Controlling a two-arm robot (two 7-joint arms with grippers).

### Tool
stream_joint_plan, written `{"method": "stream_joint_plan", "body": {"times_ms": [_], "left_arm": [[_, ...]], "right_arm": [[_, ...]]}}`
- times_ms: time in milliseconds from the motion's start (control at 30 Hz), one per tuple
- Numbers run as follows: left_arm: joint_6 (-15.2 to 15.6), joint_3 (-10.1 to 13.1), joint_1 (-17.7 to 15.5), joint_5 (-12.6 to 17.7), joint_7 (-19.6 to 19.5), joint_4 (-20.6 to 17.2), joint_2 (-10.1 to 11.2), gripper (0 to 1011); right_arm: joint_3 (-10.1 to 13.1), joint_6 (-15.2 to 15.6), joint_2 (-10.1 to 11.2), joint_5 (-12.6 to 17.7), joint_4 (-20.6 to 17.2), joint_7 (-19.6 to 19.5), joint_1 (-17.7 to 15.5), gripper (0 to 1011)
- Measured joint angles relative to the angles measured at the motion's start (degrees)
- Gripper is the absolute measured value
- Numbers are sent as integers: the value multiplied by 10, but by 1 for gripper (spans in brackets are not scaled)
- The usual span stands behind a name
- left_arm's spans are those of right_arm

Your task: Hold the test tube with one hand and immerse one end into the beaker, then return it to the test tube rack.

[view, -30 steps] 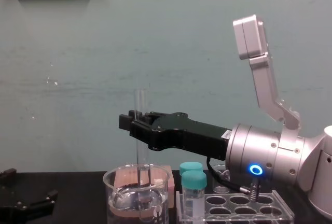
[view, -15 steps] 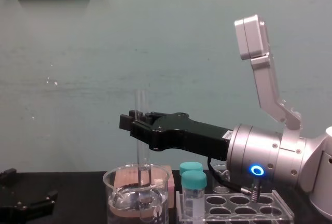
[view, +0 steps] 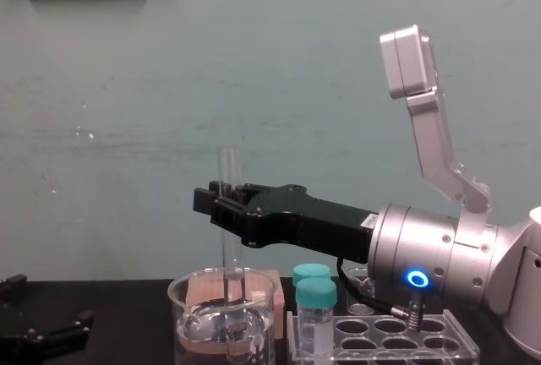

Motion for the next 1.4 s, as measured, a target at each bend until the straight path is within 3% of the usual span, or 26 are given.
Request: {"method": "stream_joint_plan", "body": {"times_ms": [1400], "left_arm": [[0, 0, 0, 0, 0, 0, 0, 1000]], "right_arm": [[2, -6, 3, 2, -14, -1, 0, 230]]}}
